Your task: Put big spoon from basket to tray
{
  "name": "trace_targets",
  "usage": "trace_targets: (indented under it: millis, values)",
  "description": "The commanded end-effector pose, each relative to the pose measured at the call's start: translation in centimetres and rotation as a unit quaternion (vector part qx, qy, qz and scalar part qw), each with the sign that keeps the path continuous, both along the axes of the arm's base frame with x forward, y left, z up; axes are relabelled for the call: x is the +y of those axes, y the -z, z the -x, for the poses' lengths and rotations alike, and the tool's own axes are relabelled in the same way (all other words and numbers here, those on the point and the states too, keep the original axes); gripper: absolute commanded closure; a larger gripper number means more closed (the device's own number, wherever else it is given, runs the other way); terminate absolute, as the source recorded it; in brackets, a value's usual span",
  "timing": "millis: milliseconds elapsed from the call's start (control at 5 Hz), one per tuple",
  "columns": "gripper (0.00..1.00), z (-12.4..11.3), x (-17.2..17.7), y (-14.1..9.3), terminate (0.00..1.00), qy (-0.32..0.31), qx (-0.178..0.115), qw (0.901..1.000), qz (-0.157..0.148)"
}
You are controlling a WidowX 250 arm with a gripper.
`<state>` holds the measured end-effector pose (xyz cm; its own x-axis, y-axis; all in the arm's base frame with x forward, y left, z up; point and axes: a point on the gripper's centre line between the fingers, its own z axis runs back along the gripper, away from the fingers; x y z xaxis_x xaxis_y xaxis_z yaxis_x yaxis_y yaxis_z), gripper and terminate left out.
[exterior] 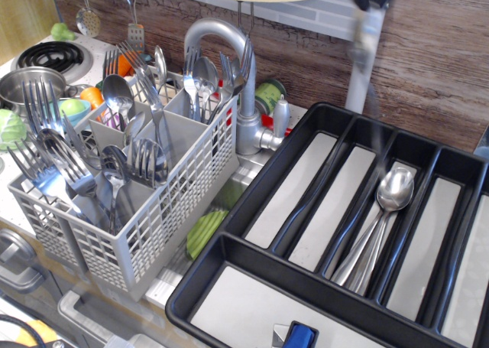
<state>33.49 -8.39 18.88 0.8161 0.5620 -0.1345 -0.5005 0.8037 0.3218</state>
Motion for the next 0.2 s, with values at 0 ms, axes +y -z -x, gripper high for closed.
trace_targets:
  millis: [0]
  values:
    - [1.0, -0.18, -2.58, 0.0, 1.0, 0.003, -0.019, 0.9996, 0.019]
